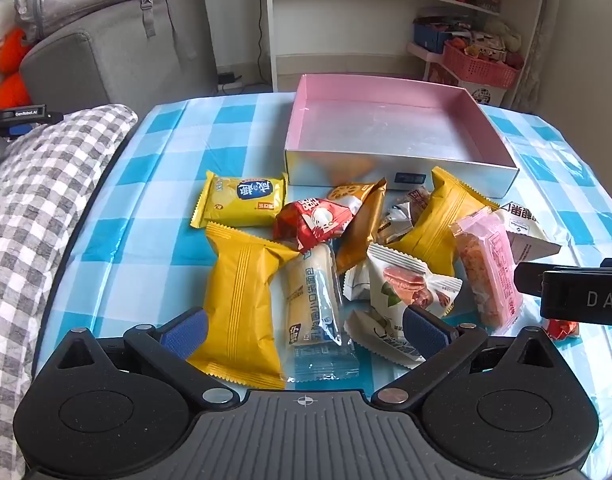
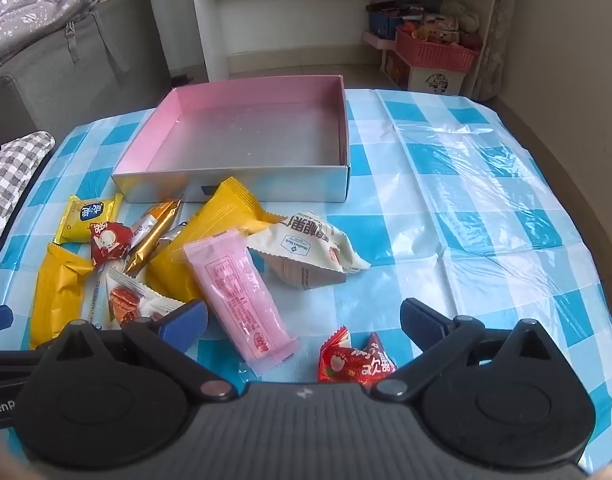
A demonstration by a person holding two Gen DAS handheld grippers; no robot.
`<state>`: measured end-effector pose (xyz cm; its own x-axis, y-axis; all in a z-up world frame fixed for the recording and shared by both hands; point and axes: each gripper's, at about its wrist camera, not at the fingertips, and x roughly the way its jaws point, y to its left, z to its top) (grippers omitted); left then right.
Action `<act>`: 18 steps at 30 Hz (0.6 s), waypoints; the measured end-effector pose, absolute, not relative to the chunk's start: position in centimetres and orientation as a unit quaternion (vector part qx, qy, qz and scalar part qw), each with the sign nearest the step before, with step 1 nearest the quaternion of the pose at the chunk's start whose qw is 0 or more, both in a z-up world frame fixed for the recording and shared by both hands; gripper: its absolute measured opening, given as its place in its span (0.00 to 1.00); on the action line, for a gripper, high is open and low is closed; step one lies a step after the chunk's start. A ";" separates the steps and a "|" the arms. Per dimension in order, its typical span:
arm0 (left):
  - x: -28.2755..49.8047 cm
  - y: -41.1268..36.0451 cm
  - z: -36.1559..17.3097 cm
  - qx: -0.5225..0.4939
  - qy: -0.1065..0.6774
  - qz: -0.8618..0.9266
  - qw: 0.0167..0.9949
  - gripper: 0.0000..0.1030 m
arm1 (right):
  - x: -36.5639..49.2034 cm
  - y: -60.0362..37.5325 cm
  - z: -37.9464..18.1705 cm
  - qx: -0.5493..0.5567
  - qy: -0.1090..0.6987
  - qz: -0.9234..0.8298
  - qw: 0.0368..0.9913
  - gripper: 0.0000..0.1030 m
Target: Organize snacks
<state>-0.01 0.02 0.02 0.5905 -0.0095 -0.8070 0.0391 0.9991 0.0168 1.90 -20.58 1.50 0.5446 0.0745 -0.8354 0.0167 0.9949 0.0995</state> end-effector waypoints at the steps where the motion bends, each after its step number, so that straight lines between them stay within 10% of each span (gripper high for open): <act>1: 0.0 0.0 0.0 0.014 0.449 -0.014 0.893 1.00 | 1.9 -20.6 1.6 0.047 0.476 0.018 0.878 1.00; 18: 0.2 0.2 -0.1 0.011 0.452 -0.014 0.892 1.00 | 1.9 -20.1 1.2 0.030 0.485 0.015 0.874 1.00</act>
